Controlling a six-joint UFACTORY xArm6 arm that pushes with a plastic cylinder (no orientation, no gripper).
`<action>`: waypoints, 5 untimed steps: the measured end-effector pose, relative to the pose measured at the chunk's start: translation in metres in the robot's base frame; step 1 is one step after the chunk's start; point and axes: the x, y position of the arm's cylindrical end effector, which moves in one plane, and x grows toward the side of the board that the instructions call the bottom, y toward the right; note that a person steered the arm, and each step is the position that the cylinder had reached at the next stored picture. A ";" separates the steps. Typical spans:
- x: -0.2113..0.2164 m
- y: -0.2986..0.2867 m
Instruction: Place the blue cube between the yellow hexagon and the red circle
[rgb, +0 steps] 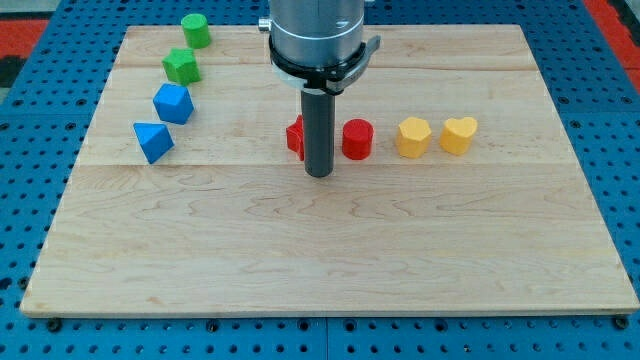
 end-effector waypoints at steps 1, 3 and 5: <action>0.009 0.000; 0.050 -0.044; -0.006 -0.269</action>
